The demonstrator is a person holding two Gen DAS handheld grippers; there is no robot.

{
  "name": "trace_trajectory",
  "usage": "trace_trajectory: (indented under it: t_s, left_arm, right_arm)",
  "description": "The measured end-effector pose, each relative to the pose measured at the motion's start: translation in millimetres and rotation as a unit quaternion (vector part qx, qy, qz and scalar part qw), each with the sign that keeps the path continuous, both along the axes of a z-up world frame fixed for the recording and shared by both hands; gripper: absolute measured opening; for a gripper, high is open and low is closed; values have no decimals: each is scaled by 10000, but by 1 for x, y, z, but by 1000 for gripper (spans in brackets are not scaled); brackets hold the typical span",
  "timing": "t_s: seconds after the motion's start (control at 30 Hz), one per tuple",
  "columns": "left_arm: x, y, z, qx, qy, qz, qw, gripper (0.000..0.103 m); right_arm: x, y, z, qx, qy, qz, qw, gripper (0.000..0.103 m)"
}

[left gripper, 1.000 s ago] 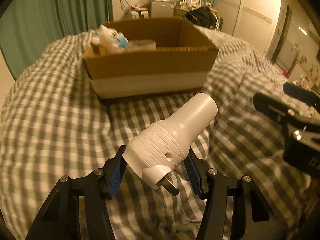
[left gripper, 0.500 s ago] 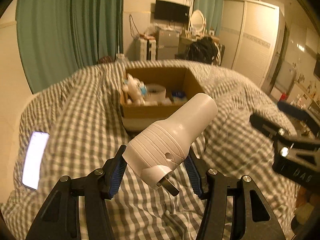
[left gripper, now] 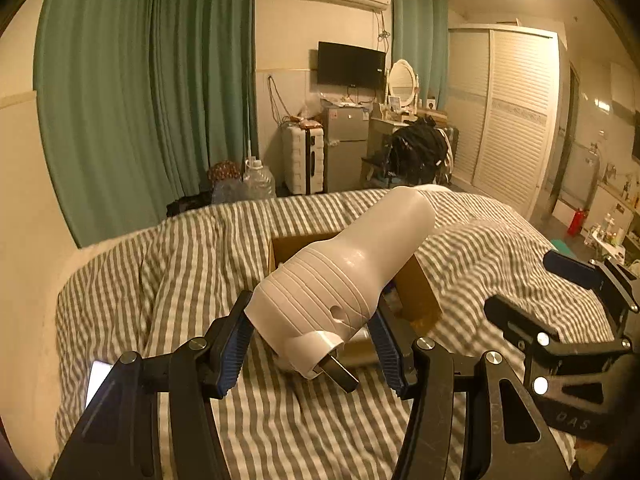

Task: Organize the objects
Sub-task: 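Carry the hair dryer over the box and open the left gripper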

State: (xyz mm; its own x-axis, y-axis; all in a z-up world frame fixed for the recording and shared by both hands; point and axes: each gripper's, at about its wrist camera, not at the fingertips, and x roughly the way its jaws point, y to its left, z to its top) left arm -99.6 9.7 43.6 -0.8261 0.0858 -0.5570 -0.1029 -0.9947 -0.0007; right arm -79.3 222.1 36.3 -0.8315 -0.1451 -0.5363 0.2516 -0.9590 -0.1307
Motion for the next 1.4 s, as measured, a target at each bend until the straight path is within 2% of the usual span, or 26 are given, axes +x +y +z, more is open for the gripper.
trace_trajectory:
  t_s: [0.23,0.53,0.83,1.13,1.2,1.23,1.27,1.33,1.4]
  left_arm:
    - [-72,10,-12,-63,-92,-5,9999,57]
    - [-157,30,-63,-256,-527,-95,9982,57]
    - [-194,58,-122,-378,-1271,-522,9898,58]
    - [-210,81,-137,-453,-1549,-803,9836,59]
    - [-214,88,-139,-407,-1603,-802,9830,61]
    - [-213,88,-139,-406,-1613,-787,9829,67]
    - [-213,88,-137,-407,-1584,-754,9837,78]
    - [-209,88,-129,-410,-1477,-666,9859,89]
    - [-203,86,-121,-389,-1425,-656,9868,90]
  right_arm:
    - [-60,5,-3,-84,-103,5,9999,84]
    - [-152,15,-26,-311,-398,-93,9987,84]
    - [-199,29,-70,-315,-742,-238,9965,84]
    - [-207,53,-85,-401,-906,-500,9938,84]
    - [-206,58,-89,-448,-953,-565,9928,84]
    - [-205,61,-91,-466,-965,-592,9925,84]
    - [-205,63,-91,-487,-967,-610,9922,84]
    - [-196,65,-89,-563,-935,-685,9917,84]
    - [-191,70,-85,-678,-882,-768,9908,84]
